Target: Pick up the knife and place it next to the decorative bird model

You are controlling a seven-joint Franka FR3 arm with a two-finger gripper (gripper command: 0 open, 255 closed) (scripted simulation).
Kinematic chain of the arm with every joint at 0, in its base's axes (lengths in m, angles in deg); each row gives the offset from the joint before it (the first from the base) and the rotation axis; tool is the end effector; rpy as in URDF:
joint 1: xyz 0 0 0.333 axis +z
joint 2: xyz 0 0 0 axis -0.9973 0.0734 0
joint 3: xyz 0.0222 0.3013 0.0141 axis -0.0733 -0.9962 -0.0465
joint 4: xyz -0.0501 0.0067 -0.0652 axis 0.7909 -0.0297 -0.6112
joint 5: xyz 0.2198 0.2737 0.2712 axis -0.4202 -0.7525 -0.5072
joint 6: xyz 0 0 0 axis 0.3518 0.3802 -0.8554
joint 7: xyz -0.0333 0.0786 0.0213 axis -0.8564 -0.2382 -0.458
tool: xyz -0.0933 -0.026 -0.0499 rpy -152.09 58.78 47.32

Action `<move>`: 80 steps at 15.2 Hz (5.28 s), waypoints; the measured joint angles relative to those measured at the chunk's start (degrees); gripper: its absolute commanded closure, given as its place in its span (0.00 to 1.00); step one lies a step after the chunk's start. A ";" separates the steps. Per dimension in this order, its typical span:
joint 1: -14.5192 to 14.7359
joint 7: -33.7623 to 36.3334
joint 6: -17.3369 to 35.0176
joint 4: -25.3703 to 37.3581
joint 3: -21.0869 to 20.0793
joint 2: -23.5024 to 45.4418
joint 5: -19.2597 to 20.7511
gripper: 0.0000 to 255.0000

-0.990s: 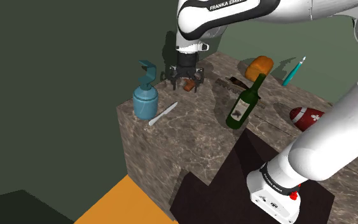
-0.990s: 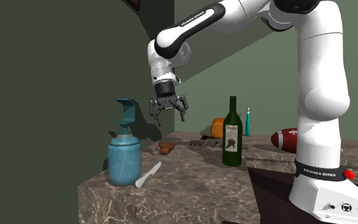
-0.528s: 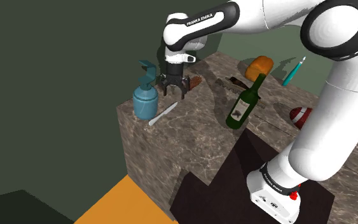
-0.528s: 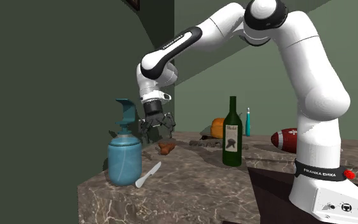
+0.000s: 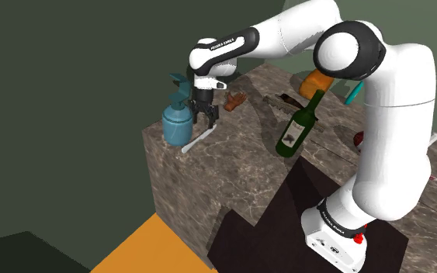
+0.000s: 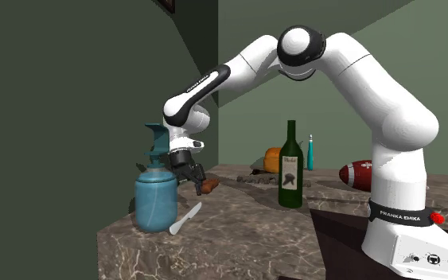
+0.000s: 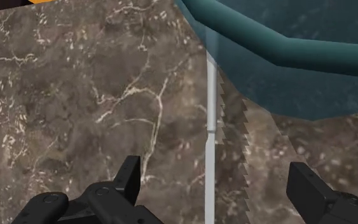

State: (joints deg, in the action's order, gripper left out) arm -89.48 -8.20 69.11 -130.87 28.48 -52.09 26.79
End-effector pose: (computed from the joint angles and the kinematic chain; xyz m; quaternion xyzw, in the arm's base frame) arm 0.6716 0.0733 0.1918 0.7339 -0.6420 -0.2204 0.0275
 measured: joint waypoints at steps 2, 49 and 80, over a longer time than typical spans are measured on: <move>0.15 0.36 1.23 -0.39 0.06 0.92 -0.22 0.00; -0.24 2.78 -7.97 0.20 -0.62 -8.06 -1.00 1.00; -22.21 -31.61 -6.44 -25.08 15.53 -26.64 9.11 1.00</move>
State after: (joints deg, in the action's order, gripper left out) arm -111.69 -39.81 62.67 -155.95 44.01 -78.73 35.90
